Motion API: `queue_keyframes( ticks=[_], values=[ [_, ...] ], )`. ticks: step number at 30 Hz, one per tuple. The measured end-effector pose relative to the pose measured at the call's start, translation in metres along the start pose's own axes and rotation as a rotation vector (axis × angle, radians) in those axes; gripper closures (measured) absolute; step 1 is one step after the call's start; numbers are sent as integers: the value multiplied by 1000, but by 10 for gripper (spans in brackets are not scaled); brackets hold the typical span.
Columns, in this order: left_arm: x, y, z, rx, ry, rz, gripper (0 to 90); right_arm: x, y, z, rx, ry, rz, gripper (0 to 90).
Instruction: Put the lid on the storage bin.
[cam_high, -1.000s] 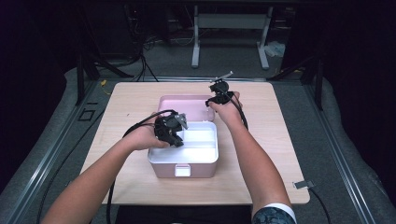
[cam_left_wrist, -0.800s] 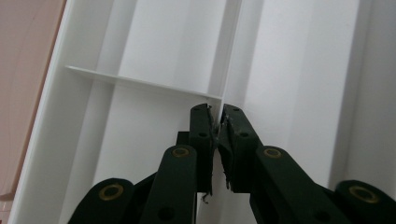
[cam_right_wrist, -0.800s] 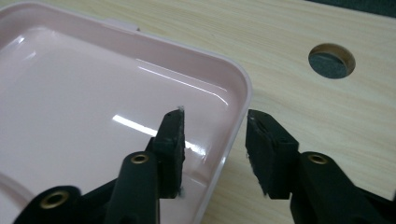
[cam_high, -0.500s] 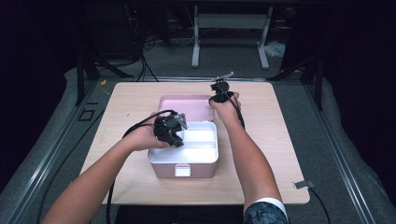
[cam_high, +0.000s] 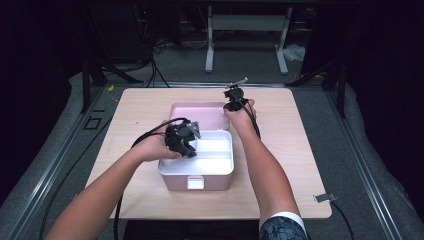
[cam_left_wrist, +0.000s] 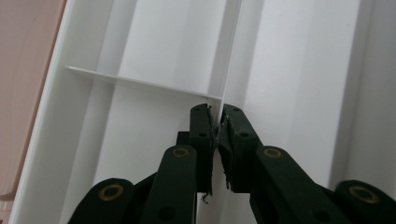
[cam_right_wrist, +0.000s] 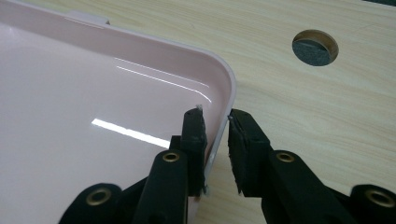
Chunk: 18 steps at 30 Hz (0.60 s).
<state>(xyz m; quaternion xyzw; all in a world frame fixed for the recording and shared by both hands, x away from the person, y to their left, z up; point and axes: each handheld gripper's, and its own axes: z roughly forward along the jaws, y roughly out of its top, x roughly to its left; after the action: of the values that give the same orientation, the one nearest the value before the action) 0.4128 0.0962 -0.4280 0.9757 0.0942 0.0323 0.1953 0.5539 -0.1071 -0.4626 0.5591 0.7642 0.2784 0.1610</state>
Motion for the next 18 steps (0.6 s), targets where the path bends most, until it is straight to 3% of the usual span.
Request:
queue_keyframes(
  ticks=[18],
  values=[
    [0,0,0,0,-1,0,830,1,1,2,3,-2,27,780]
  ],
)
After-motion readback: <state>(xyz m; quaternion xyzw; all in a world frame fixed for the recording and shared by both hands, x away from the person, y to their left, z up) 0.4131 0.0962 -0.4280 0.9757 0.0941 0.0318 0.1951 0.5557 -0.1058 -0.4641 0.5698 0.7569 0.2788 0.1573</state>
